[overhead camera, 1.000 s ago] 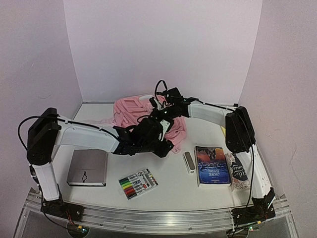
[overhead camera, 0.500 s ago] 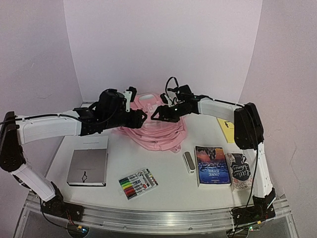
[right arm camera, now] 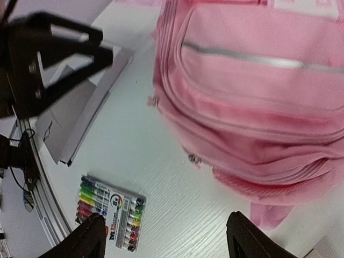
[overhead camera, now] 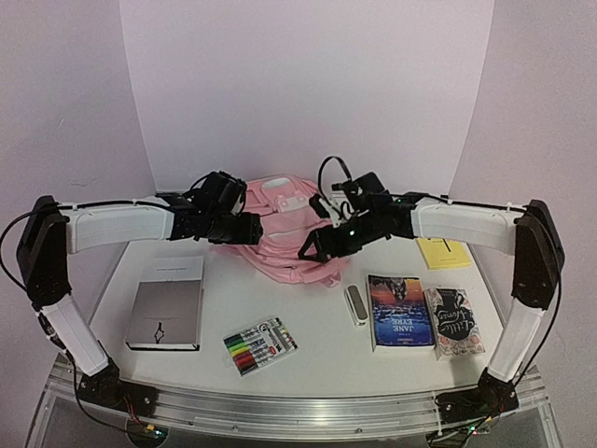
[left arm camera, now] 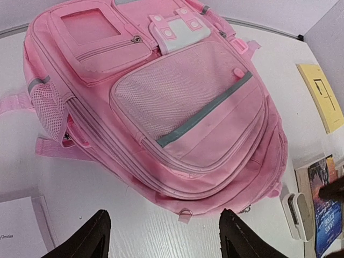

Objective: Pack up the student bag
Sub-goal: Unzip the student bag at the center of the board.

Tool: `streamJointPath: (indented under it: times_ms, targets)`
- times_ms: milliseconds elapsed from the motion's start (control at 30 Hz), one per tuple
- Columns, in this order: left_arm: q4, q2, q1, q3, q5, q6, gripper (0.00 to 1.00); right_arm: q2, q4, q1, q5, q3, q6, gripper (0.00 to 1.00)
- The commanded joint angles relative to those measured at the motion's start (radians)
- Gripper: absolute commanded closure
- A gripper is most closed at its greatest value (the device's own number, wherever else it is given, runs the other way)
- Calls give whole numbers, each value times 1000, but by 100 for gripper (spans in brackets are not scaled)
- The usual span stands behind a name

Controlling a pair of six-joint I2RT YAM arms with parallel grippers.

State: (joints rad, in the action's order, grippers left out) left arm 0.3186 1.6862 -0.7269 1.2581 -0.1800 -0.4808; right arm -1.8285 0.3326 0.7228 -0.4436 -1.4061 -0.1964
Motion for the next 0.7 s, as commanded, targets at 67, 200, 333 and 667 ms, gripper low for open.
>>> streamJointPath:
  times_ms: [67, 200, 333, 667]
  targets:
    - [116, 130, 59, 183, 2, -113, 27, -76, -6, -17, 114, 6, -4, 23]
    - [271, 253, 104, 306, -19, -238, 26, -165, -5, -55, 136, -44, 13, 22]
    - [279, 312, 128, 339, -8, -303, 27, -230, -7, -101, 147, -83, 37, 22]
    - [160, 354, 159, 274, 142, -345, 65, -353, -11, -166, 117, -201, 158, 22]
